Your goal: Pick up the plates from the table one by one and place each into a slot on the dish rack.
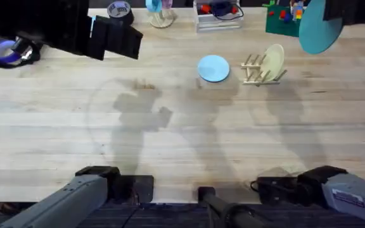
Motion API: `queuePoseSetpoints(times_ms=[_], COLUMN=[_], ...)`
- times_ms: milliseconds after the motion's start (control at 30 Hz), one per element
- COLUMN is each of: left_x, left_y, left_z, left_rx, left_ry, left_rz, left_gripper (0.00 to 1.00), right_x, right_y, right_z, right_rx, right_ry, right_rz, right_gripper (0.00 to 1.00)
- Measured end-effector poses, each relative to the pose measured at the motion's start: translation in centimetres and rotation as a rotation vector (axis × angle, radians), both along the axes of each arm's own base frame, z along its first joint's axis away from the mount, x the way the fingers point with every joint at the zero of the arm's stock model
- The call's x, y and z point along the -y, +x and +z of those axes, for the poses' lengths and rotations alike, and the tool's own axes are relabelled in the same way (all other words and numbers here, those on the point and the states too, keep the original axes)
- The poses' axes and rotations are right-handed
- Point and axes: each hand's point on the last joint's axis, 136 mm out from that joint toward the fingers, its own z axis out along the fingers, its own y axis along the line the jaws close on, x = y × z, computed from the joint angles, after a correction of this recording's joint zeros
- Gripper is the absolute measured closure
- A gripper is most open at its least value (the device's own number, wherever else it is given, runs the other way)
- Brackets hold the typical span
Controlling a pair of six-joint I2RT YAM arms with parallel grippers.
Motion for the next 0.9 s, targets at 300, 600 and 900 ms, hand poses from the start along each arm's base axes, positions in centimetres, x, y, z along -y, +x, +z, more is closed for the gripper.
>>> queuePoseSetpoints(times_ms=[300,600,900], left_x=[0.00,0.00,0.00], left_y=[0.00,0.00,0.00], left_z=[0.00,0.00,0.00], left_rx=[0.000,0.000,0.000], left_ry=[0.000,0.000,0.000], left_rz=[0.000,0.000,0.000], left_gripper=[0.008,0.008,0.008], right_x=[0.01,0.01,0.01], right_y=[-0.01,-0.01,-0.01], right_z=[0.00,0.00,0.00], right_rx=[0.001,0.005,0.009], right_ry=[0.004,0.022,0.036], right_rz=[-0.006,-0.027,-0.043], right_gripper=[0.973,0.972,0.973])
